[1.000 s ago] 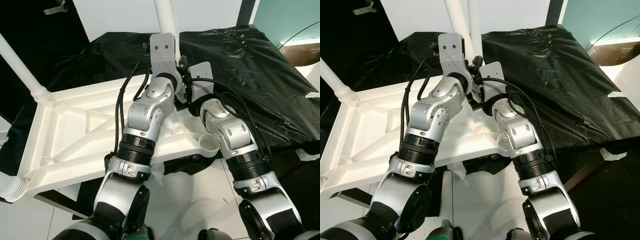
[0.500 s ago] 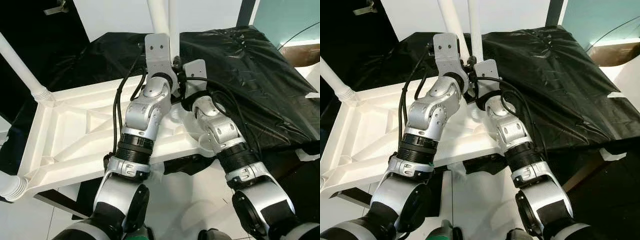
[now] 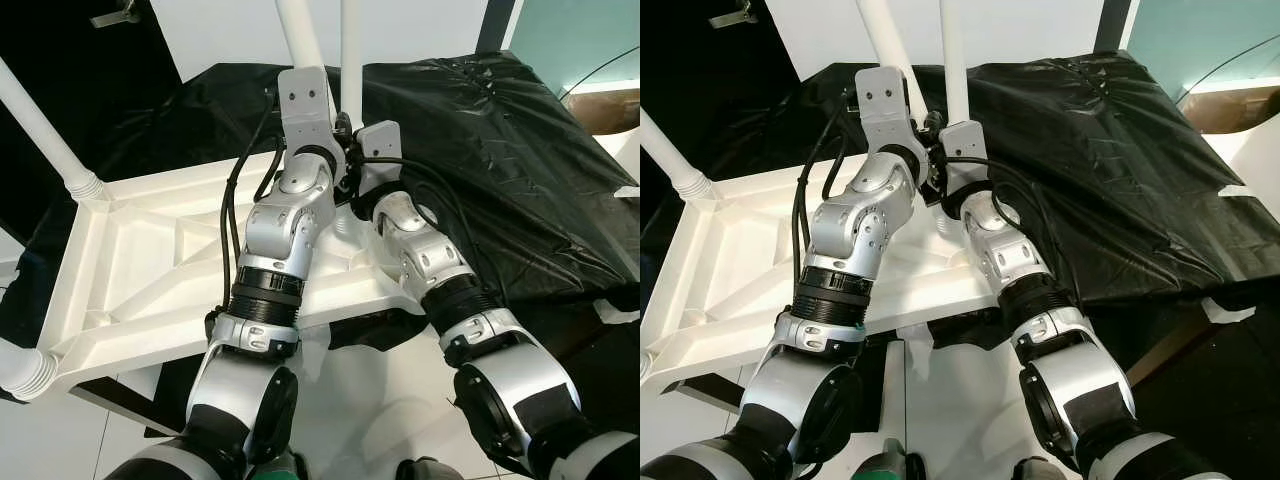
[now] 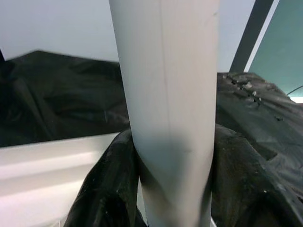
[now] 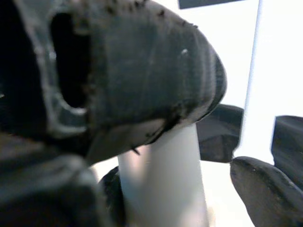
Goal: Building children table
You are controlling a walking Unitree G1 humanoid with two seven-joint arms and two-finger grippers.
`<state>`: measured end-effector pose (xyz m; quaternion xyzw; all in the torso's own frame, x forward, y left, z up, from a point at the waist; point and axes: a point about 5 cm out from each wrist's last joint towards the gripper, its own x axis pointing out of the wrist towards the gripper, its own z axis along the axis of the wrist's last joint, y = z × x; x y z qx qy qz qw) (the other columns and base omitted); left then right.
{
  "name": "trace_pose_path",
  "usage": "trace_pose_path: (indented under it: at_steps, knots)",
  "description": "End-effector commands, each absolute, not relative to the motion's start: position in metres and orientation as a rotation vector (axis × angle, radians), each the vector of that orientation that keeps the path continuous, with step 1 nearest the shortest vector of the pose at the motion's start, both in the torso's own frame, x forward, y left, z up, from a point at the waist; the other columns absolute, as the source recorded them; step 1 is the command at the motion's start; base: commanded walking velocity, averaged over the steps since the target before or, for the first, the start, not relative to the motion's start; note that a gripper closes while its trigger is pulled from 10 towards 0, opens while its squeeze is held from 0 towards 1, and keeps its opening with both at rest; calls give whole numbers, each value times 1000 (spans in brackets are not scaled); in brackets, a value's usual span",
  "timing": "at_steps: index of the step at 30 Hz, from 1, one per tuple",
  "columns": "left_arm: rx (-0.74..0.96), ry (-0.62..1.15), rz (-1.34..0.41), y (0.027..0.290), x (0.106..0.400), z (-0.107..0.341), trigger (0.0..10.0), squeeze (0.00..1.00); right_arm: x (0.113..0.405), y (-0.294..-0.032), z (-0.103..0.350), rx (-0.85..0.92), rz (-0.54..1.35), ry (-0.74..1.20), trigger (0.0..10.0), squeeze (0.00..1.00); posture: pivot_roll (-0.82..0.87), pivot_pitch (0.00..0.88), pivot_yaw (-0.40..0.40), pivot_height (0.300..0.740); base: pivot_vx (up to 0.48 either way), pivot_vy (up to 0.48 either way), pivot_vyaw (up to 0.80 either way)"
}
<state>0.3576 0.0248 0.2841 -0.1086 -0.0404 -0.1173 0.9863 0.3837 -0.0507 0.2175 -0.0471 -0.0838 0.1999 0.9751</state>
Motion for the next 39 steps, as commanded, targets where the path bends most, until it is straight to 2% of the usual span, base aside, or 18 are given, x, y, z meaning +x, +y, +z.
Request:
trace_pose_path:
  at_steps: [1,19,25,35,36,38,39]
  knots:
    - [-218,-258,-510,-17,329,322,10000,0,387,-63,189,-77,359,-31,10000,0,82,39,33,740,0,0,0]
    - [-125,-412,-658,10,321,326,10000,0,382,-100,177,-135,417,-100,10000,0,73,28,32,740,0,0,0]
    - [-99,-429,-684,4,315,325,10000,0,382,-94,194,-190,506,-173,10000,0,74,23,32,740,0,0,0]
    - [-84,-434,-642,13,321,326,10000,0,367,-82,198,-206,610,-208,10000,0,76,18,26,740,0,0,0]
    - [-82,-435,-642,13,321,326,10000,0,366,-82,199,-203,612,-212,10000,224,73,18,27,740,0,0,0]
    - [-81,-435,-641,13,321,326,10000,0,366,-82,199,-199,612,-214,10000,224,73,18,27,740,0,0,0]
    - [-80,-433,-643,13,321,326,10000,0,365,-83,200,-198,612,-221,10000,753,72,16,27,740,0,0,0]
